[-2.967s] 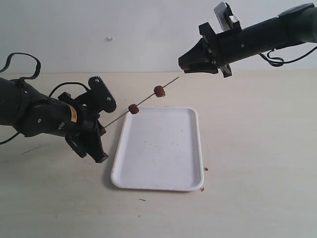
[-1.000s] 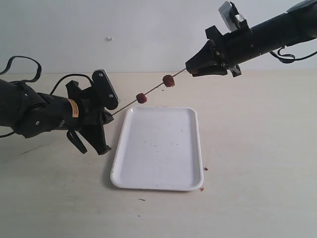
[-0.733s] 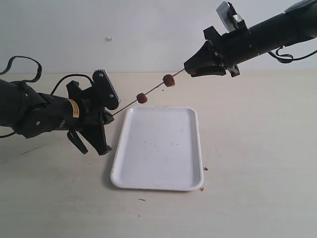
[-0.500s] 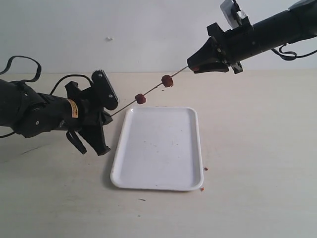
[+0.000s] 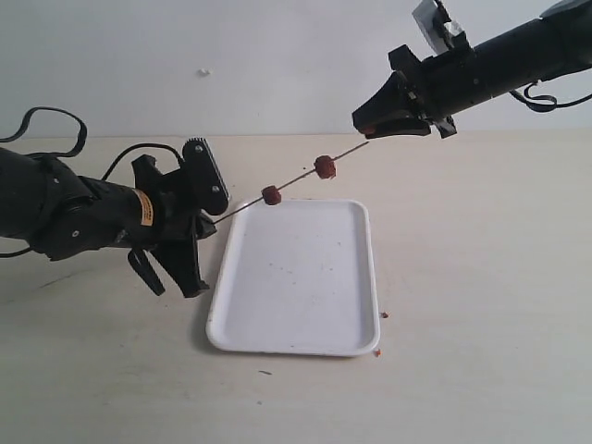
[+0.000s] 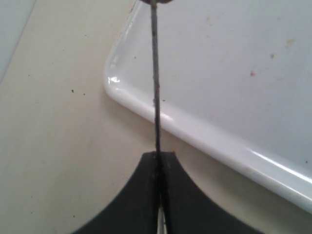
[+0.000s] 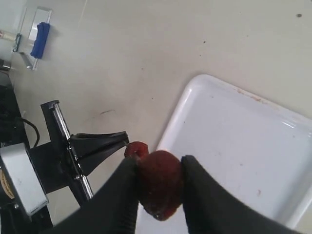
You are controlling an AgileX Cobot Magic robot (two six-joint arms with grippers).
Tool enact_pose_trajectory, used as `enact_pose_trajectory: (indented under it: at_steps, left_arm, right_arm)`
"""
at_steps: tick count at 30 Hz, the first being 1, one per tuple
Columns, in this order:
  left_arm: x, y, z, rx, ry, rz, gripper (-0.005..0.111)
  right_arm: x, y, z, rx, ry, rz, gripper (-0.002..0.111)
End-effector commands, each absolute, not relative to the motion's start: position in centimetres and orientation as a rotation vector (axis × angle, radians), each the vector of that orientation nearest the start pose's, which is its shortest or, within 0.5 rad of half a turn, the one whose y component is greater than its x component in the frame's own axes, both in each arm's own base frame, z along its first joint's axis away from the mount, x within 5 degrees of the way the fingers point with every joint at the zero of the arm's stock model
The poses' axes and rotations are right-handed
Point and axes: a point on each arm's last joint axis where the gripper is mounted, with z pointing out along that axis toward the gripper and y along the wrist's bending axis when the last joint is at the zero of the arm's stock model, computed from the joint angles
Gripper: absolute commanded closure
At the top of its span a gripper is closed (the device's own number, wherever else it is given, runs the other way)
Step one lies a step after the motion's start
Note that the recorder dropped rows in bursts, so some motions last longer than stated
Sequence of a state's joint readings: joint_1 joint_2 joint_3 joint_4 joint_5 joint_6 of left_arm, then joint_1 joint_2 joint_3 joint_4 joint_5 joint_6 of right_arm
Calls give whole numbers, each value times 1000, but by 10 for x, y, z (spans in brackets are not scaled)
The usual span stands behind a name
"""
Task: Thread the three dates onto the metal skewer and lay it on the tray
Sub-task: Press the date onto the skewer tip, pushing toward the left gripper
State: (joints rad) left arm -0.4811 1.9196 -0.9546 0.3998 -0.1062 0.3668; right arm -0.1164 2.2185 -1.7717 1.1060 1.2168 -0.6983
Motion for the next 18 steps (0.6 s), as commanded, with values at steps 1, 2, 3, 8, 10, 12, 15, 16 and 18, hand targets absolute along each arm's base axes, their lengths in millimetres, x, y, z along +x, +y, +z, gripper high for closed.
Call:
enact_pose_trajectory:
  at_steps: [1, 2, 3, 8, 10, 12, 15, 16, 18]
  left_arm:
    - [334, -170, 132, 1343, 1930, 91, 107]
    - [334, -169, 132, 1341, 1932, 92, 107]
    - [334, -169, 132, 1341, 1932, 92, 107]
    - [333, -172, 133, 1377, 1904, 98, 107]
    - [333, -172, 132, 1381, 1906, 100, 107]
    - [333, -172, 132, 1387, 1902, 102, 107]
    - [333, -172, 132, 1403, 1888, 108, 107]
    - [333, -172, 132, 1405, 1887, 108, 107]
    - [333, -172, 133, 1408, 1880, 109, 107]
  right_arm:
    - [466, 9, 218, -194, 2415, 1239, 79]
    - [465, 8, 217, -191, 2425, 1230, 79]
    - [465, 6, 215, -194, 2445, 1210, 79]
    - [463, 3, 212, -211, 2491, 1166, 79]
    - [463, 4, 212, -208, 2490, 1168, 79]
    - [463, 3, 211, -204, 2495, 1166, 79]
    - [463, 3, 211, -205, 2502, 1160, 79]
    - [463, 3, 211, -205, 2502, 1160, 79]
    - [463, 3, 212, -197, 2496, 1169, 79]
